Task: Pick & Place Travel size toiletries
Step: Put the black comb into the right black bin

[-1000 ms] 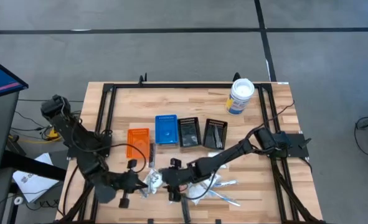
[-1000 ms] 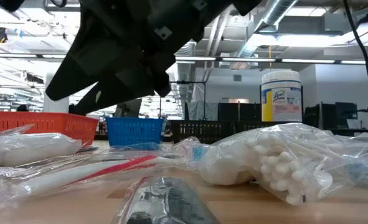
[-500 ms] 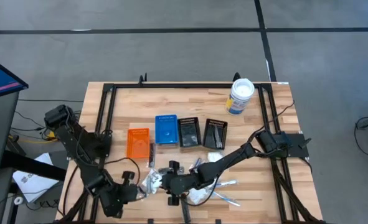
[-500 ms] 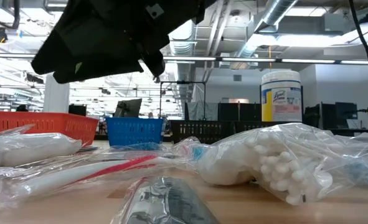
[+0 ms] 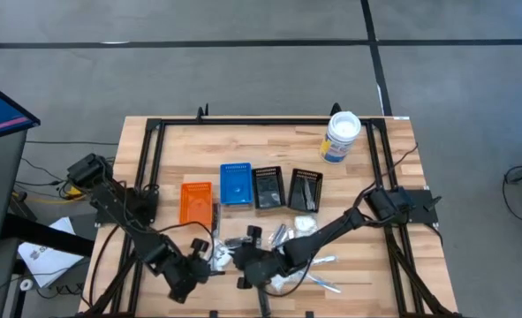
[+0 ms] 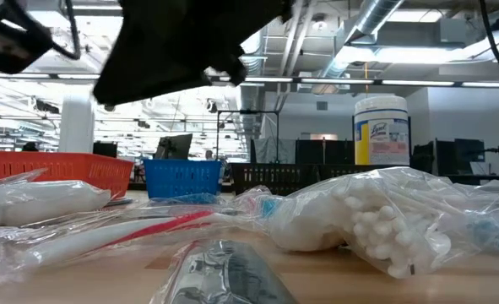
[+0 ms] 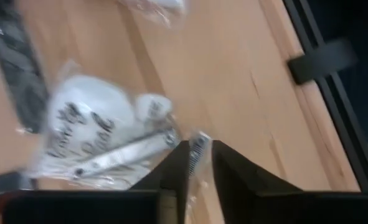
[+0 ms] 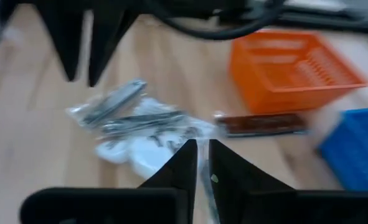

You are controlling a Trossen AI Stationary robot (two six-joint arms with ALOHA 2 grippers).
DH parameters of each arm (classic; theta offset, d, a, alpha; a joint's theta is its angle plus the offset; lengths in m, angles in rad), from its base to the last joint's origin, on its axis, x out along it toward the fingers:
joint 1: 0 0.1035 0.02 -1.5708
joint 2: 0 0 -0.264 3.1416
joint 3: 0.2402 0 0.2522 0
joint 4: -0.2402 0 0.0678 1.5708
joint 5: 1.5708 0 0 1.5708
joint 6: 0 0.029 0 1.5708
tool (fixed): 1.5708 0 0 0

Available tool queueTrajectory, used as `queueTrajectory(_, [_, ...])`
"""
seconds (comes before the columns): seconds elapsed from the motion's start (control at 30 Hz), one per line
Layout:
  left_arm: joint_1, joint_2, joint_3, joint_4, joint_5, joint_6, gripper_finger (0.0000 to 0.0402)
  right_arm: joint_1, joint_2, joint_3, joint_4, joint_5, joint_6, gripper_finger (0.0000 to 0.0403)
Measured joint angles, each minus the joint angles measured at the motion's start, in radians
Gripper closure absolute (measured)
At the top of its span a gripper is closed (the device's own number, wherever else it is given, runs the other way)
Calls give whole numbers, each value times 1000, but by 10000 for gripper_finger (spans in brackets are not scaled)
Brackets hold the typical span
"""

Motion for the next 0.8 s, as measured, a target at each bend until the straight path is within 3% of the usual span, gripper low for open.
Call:
queueTrajectory(0.17, [-6, 0, -31, 26, 27, 41, 256, 39, 0, 0, -1, 184, -5, 380])
queueTrajectory(0.4, [14, 0, -31, 34, 5, 161, 178, 37, 0, 0, 6, 158, -26, 368])
queueTrajectory(0.57, [10, 0, -69, 42, 18, 128, 156, 37, 0, 0, 6, 155, -26, 362])
queueTrajectory(0.8, [4, 0, -121, 111, 37, 103, 163, 32, 0, 0, 6, 155, -26, 362])
